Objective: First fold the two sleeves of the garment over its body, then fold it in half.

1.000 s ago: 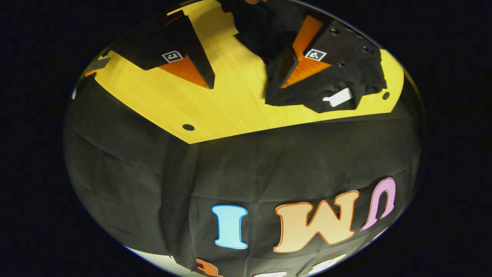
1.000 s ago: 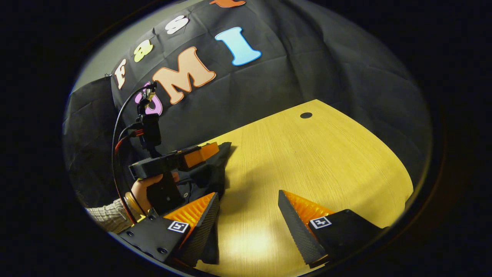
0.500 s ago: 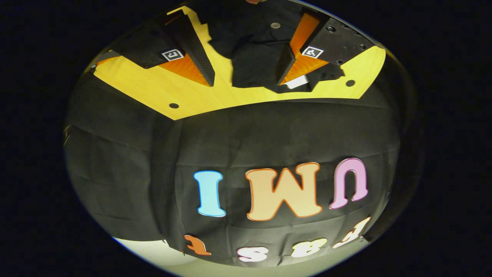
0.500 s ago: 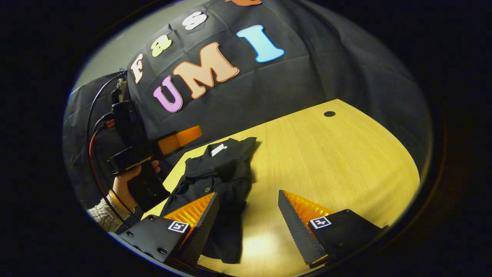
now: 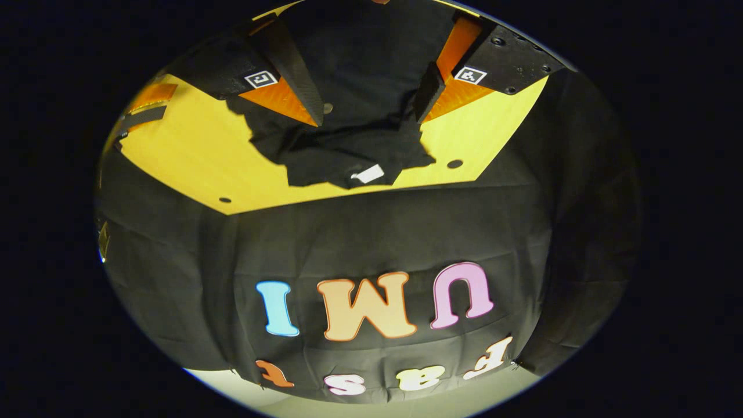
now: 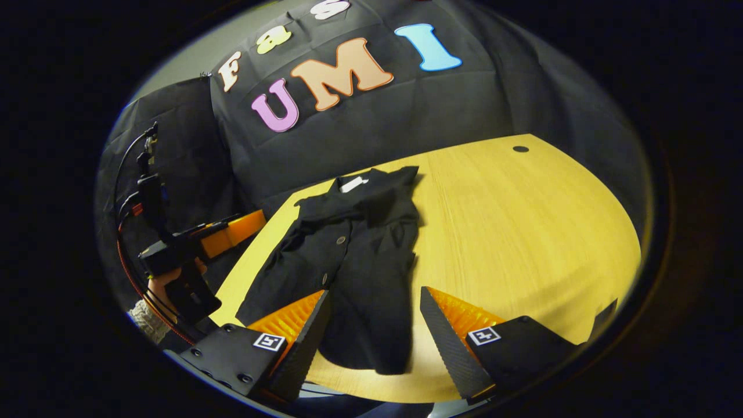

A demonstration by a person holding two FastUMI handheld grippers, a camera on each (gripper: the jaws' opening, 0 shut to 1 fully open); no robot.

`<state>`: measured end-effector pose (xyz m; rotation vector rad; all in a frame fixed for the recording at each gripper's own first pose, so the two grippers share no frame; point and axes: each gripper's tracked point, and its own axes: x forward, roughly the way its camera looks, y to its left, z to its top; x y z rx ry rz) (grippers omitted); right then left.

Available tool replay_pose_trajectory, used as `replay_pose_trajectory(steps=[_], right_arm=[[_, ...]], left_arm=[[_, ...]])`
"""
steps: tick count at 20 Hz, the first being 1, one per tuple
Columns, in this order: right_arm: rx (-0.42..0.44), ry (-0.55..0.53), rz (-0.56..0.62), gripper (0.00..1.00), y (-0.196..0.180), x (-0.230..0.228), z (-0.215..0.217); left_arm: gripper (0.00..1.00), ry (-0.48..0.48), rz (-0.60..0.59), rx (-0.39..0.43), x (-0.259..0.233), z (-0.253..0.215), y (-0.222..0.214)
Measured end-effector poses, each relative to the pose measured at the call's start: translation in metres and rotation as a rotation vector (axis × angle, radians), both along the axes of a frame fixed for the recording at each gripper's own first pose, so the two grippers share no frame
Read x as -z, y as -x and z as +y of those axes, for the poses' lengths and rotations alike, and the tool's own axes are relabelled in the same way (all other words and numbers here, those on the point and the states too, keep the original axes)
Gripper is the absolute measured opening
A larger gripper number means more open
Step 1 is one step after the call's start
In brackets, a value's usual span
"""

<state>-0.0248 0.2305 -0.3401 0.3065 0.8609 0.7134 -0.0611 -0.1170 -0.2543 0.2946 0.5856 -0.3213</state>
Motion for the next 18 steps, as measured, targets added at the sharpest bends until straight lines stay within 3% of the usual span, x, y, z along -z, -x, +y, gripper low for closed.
replay_pose_trajectory(steps=[4, 11, 18], right_arm=[[0.003, 0.049, 0.019, 0.98, 0.039, 0.02, 0.015], [0.082, 0.151, 0.045, 0.98, 0.054, 0.061, 0.006], [0.117, 0.171, 0.065, 0.98, 0.052, 0.079, 0.014]], left_arm=[[0.95, -0.04, 0.088, -0.013, 0.022, 0.047, 0.05], [0.95, -0.098, 0.223, -0.035, 0.061, 0.102, 0.12], [0.96, -0.114, 0.272, -0.089, 0.079, 0.13, 0.133]])
